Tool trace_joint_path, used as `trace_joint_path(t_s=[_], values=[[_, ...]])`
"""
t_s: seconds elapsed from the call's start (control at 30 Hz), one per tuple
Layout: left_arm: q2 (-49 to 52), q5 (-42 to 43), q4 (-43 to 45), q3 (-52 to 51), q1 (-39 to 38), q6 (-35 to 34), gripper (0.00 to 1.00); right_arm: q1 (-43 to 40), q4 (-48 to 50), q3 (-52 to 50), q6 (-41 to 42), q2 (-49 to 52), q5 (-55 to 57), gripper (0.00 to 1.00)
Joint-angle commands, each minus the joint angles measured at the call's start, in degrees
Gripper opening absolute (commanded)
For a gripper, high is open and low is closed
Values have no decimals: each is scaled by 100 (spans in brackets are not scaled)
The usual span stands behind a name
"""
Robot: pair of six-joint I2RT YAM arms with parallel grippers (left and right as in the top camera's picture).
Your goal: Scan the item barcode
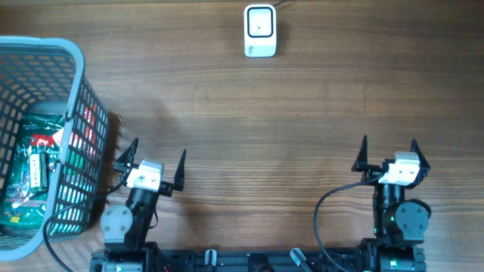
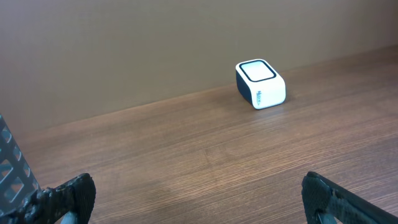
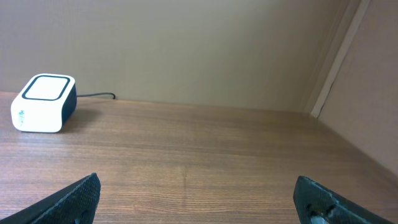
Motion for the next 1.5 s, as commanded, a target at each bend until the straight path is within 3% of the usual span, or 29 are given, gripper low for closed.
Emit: trace_joint_path(t_s=[0.0, 0.7, 0.8, 0.93, 1.03, 1.1, 1.2, 1.27, 1.47], values=[[-4, 72, 22, -52, 42, -35, 100, -13, 26, -7, -74, 39, 74, 100], [-4, 72, 22, -52, 42, -35, 100, -13, 26, -7, -74, 39, 74, 100], [-4, 33, 170, -52, 42, 330, 100, -13, 26, -7, -76, 39, 74, 100], [-2, -15, 20, -52, 42, 330, 100, -13, 26, -7, -76, 39, 74, 100], [0, 1126, 138, -52, 42, -155, 100, -13, 26, -7, -76, 39, 74, 100], [2, 1231, 109, -52, 42, -1340, 100, -13, 26, -7, -76, 39, 74, 100], [2, 1458, 155, -52, 42, -2496, 100, -13, 26, -7, -74, 39, 74, 100], [2, 2017, 227, -52, 42, -2527, 100, -13, 26, -7, -76, 39, 74, 100], [2, 2406, 599, -52, 42, -2892, 100, -13, 26, -7, -74, 39, 74, 100]])
